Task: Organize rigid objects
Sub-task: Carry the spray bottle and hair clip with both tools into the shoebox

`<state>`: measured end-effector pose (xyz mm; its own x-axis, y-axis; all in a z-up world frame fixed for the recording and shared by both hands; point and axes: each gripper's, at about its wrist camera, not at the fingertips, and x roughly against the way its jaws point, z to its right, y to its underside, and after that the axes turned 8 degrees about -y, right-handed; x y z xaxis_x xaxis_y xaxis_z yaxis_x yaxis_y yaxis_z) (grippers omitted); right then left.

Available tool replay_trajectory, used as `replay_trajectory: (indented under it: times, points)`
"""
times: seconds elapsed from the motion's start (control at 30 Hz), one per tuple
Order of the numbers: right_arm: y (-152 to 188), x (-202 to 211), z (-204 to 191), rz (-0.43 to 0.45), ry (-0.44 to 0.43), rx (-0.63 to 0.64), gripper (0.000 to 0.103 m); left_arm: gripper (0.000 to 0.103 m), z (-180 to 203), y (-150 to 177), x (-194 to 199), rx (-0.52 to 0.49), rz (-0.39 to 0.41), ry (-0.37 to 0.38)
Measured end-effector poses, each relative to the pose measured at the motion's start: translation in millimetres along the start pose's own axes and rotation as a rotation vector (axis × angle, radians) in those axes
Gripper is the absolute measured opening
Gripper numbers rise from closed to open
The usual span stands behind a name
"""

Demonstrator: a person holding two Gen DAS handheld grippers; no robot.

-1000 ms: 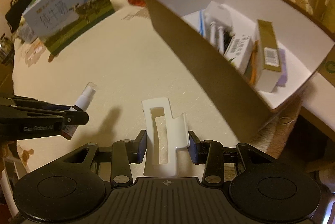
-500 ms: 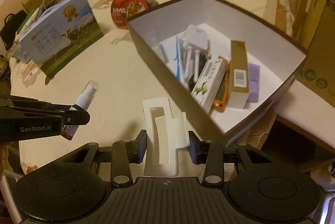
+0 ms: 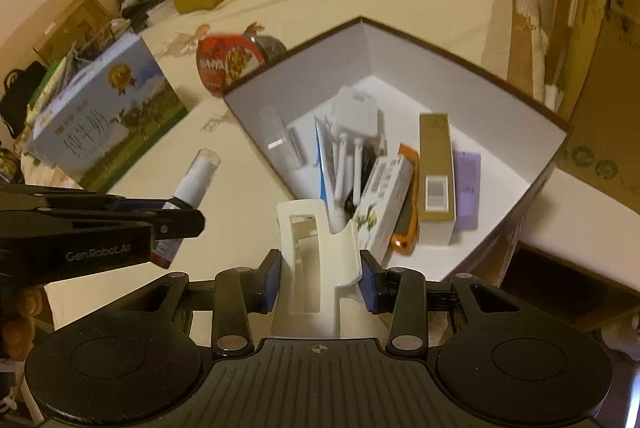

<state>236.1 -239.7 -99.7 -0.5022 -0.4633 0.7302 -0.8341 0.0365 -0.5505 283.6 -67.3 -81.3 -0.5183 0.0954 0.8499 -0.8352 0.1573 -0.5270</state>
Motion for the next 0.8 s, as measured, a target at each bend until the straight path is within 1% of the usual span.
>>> replay_trajectory:
  times: [0.4,0.8]
  points:
    - [-28,3,14,0.063,0.047,0.012,0.037,0.019,12,-35,-14,-0.032,0.018,0.004]
    - [-59,-12,32,0.099,0.091,0.039,0.037,0.019,23,-63,-46,-0.062,0.01,-0.006]
